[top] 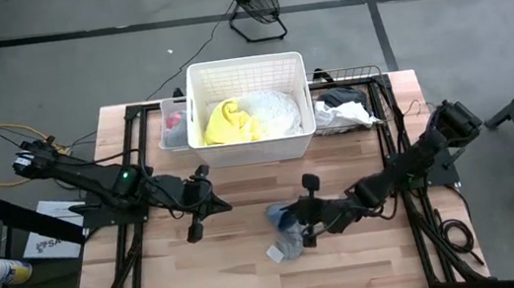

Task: Pick & Place Cloths
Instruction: Put the blue sock into the white bin

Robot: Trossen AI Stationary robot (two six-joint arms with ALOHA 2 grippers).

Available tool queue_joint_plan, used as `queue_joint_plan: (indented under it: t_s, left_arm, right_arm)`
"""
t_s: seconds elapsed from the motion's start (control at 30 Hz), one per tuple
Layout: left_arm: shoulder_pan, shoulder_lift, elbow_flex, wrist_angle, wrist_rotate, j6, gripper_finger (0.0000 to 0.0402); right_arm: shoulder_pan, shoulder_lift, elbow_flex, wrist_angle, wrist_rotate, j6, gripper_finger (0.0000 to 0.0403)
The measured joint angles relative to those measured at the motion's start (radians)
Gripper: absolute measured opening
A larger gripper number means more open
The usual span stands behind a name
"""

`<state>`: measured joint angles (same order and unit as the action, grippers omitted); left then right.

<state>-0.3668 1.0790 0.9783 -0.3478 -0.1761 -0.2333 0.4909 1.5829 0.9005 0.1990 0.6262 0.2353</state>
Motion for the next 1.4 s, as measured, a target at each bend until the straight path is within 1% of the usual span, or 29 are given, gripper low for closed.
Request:
queue_joint_plan:
  t_s: [0.2, 0.4, 0.57, 0.7, 0.87, 0.97, 1.07, 1.17, 1.23, 1.4]
  left_arm:
    - [0.0, 0.0, 0.0, -0.014, -0.002, 0.0, 0.0]
    - [0.0, 0.0, 0.0, -0.014, -0.002, 0.001, 0.0]
    - [0.0, 0.005, 0.0, -0.013, -0.017, 0.066, 0.0008]
    - [0.0, 0.028, 0.002, -0.013, -0.019, 0.13, 0.0049]
    - [0.0, 0.079, 0.002, -0.006, -0.019, 0.202, 0.0126]
    - [0.0, 0.113, 0.002, 0.004, -0.017, 0.21, 0.017]
    - [0.0, 0.146, 0.002, 0.035, -0.017, 0.212, 0.0204]
    - [0.0, 0.176, 0.002, 0.095, -0.017, 0.232, 0.0228]
    - [0.0, 0.197, 0.002, 0.142, -0.017, 0.244, 0.0239]
    - [0.0, 0.221, 0.002, 0.201, -0.017, 0.263, 0.0252]
  right_arm:
    - [0.0, 0.0, 0.0, 0.06, 0.0, -0.036, 0.0003]
    - [0.0, 0.0, 0.0, 0.139, -0.023, -0.087, 0.0003]
    - [0.0, 0.0, 0.0, 0.198, -0.026, -0.091, 0.0003]
    - [-0.002, 0.0, 0.0, 0.243, -0.027, -0.091, 0.0003]
    - [-0.012, -0.005, 0.0, 0.286, -0.029, -0.089, 0.0003]
    - [-0.021, -0.022, 0.0, 0.298, -0.029, -0.091, 0.0003]
    - [-0.026, -0.035, 0.0, 0.315, -0.048, -0.112, 0.0003]
    - [-0.029, -0.036, 0.0, 0.343, -0.081, -0.137, 0.0003]
    - [-0.029, -0.036, 0.0, 0.355, -0.085, -0.153, 0.0003]
    - [-0.041, -0.036, 0.0, 0.352, -0.082, -0.161, 0.0003]
